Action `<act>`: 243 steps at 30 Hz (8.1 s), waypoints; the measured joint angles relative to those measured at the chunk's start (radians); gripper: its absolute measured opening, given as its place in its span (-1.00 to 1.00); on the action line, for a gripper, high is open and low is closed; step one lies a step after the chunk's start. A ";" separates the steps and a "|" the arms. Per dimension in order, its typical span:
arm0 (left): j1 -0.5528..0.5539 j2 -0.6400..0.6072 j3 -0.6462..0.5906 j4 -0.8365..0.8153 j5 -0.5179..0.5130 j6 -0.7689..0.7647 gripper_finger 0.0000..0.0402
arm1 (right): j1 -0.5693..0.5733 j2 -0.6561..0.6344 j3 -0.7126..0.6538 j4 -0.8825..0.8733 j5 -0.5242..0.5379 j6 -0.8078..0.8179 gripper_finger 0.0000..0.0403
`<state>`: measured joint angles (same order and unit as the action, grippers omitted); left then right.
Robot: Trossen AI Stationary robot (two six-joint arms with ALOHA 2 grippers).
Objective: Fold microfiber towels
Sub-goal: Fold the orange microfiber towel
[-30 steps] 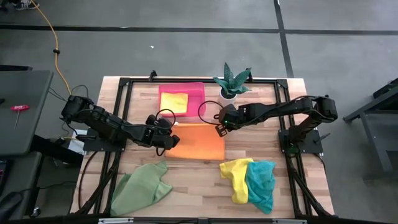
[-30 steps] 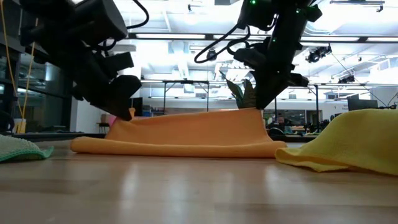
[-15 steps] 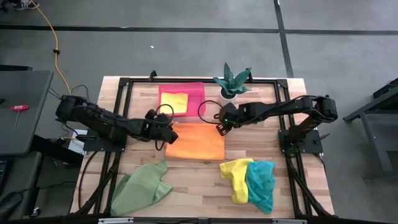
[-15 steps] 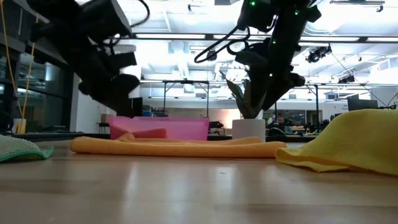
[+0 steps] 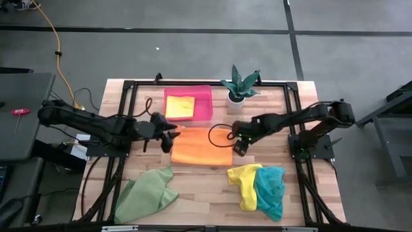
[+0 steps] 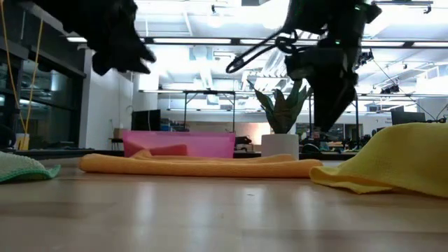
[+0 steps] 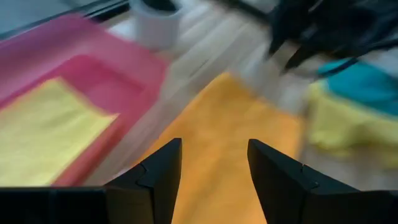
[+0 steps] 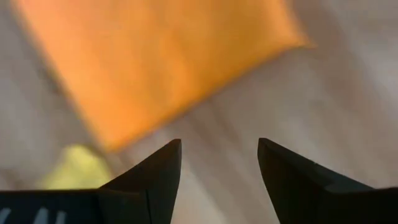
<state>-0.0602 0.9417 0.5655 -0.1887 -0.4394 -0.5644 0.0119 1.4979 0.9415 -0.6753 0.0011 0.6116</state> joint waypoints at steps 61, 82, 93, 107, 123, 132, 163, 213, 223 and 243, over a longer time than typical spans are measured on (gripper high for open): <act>-0.278 0.500 -0.074 0.028 0.086 0.441 -0.97 | 0.237 0.156 0.091 0.176 0.003 -0.399 0.01; -0.279 0.500 -0.073 0.028 0.069 0.392 -0.98 | 0.263 0.317 0.091 0.232 0.071 -0.428 -0.07; -0.279 0.500 -0.073 0.028 0.063 0.342 -0.98 | 0.200 0.306 0.112 0.222 0.008 -0.421 -0.31; -0.279 0.499 -0.073 0.028 0.062 0.332 -0.98 | 0.249 0.305 0.090 0.201 0.019 -0.419 -0.30; -0.279 0.499 -0.073 0.028 0.062 0.332 -0.98 | 0.302 0.305 0.090 0.217 0.033 -0.303 -0.30; -0.279 0.499 -0.073 0.028 0.062 0.332 -0.98 | 0.313 0.269 0.091 0.209 0.063 -0.324 -0.30; -0.278 0.499 -0.073 0.028 0.054 0.331 -0.98 | 0.053 0.333 0.092 0.242 0.236 -0.422 -0.30; -0.278 0.499 -0.073 0.019 0.039 0.302 -0.98 | 0.133 0.313 0.091 0.168 0.051 -0.690 -0.41; -0.280 0.498 -0.072 -0.006 0.083 0.204 -0.98 | 0.141 0.312 0.091 0.148 0.061 -0.568 -0.97; -0.233 0.427 0.103 -0.229 0.412 0.042 -0.99 | 0.094 0.166 0.091 0.180 -0.264 -0.333 -1.00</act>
<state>-0.2931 1.3692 0.6681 -0.4178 -0.0277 -0.5229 0.1063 1.6642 1.0325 -0.4954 -0.2631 0.2784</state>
